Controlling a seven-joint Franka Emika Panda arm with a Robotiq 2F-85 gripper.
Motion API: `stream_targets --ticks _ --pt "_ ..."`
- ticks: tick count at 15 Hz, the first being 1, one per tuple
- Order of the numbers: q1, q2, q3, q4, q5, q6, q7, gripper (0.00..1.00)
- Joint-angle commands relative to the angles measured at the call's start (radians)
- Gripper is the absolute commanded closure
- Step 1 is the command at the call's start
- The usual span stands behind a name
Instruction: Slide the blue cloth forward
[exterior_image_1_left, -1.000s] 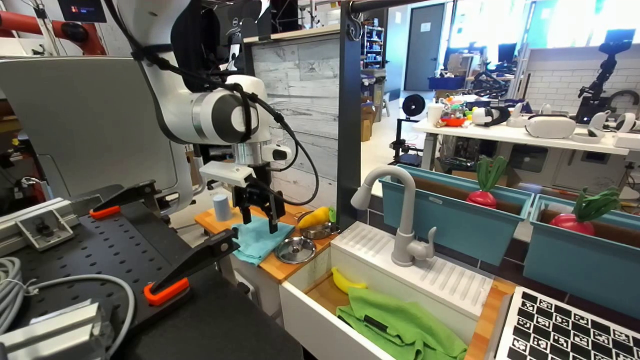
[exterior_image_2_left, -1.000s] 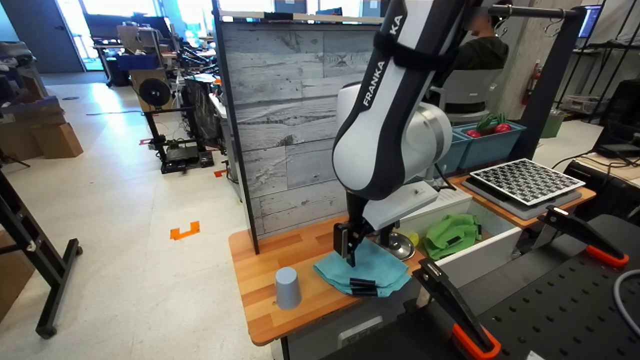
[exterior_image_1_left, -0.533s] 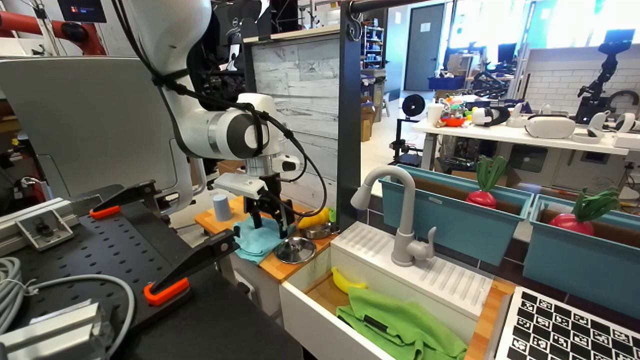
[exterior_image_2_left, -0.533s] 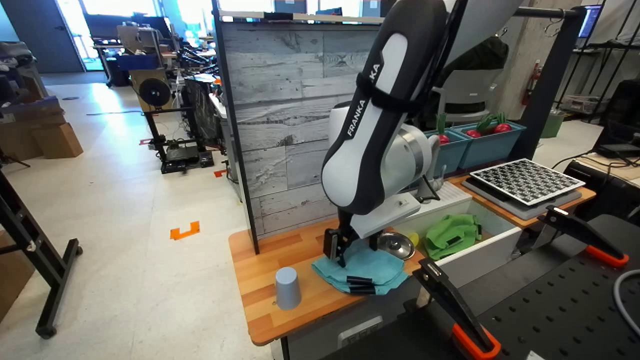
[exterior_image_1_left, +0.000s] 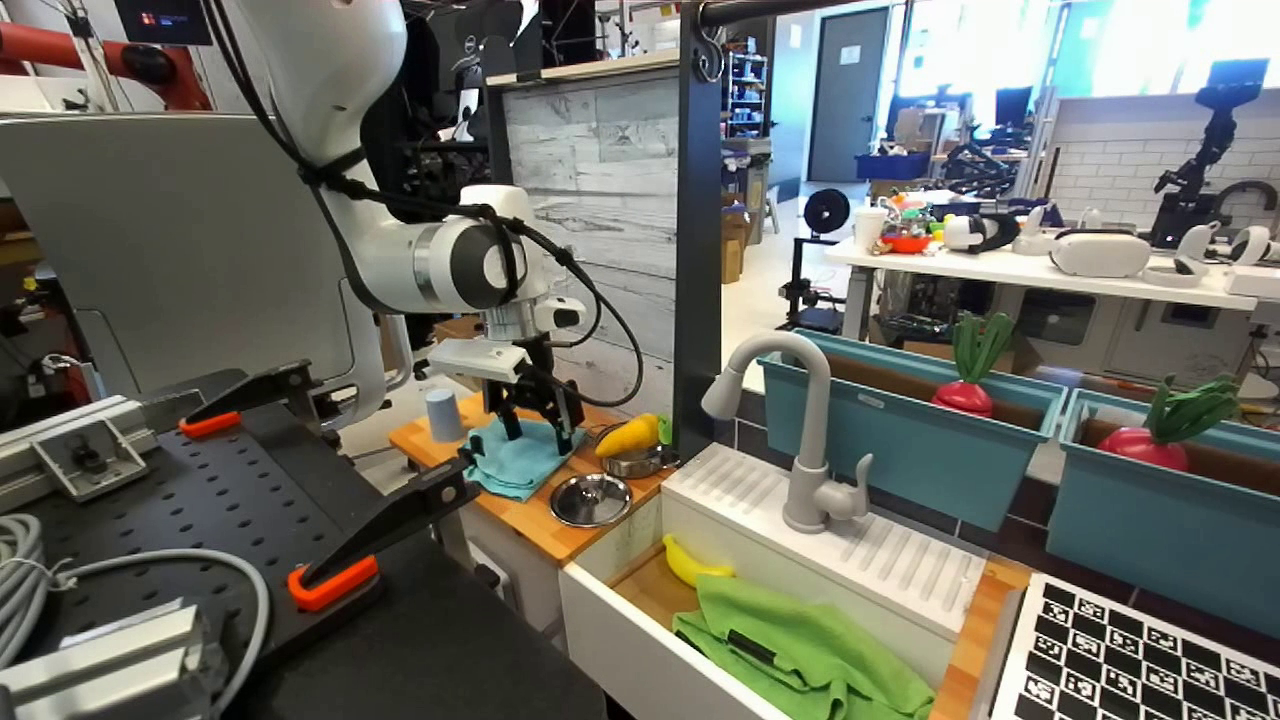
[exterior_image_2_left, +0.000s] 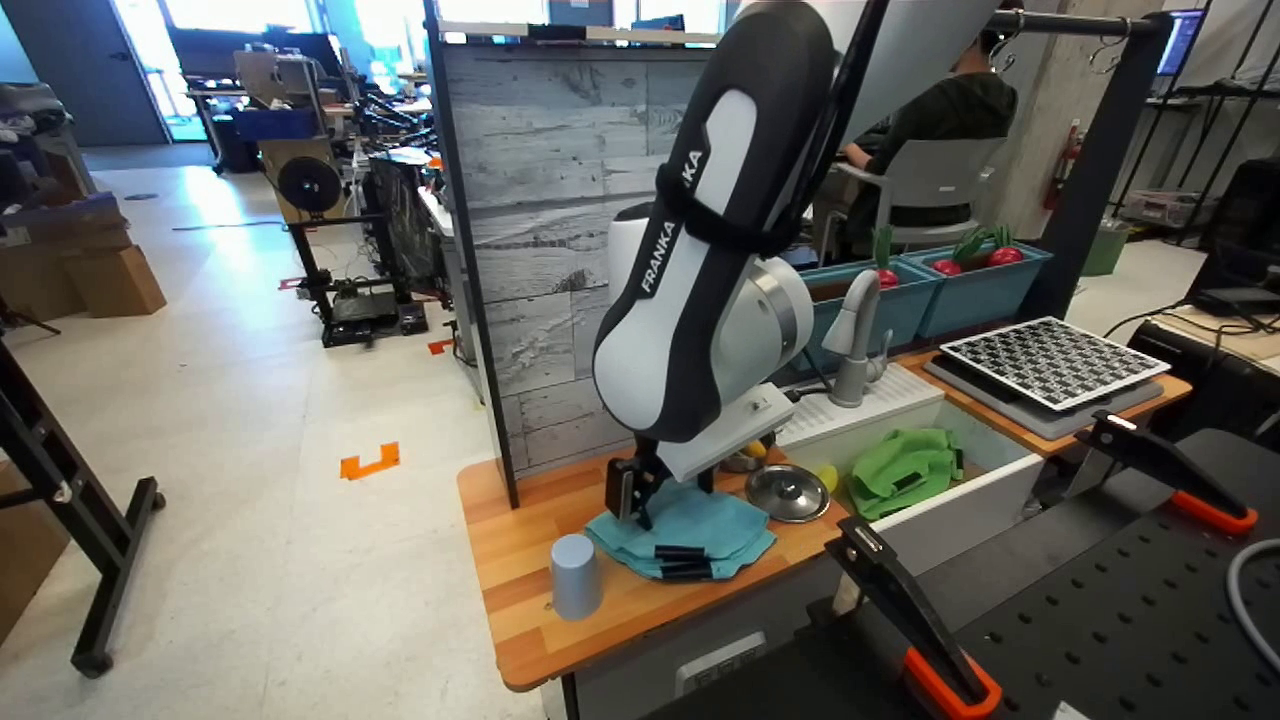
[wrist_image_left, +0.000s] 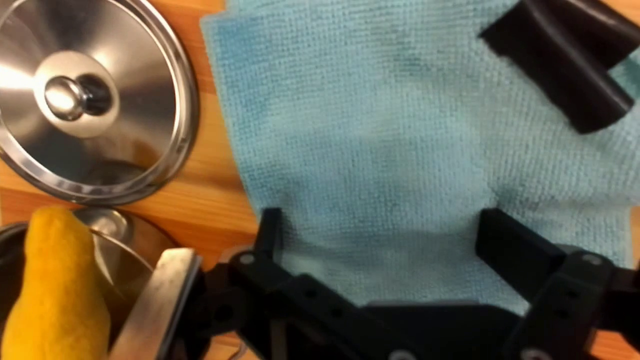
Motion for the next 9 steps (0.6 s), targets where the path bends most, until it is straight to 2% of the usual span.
stream_targets --ticks 1,9 --pt "0.051 0.041 -0.027 0.077 -0.003 -0.027 0.004 0.0" --pt "0.055 0.094 -0.005 0.199 -0.005 -0.094 -0.034 0.0"
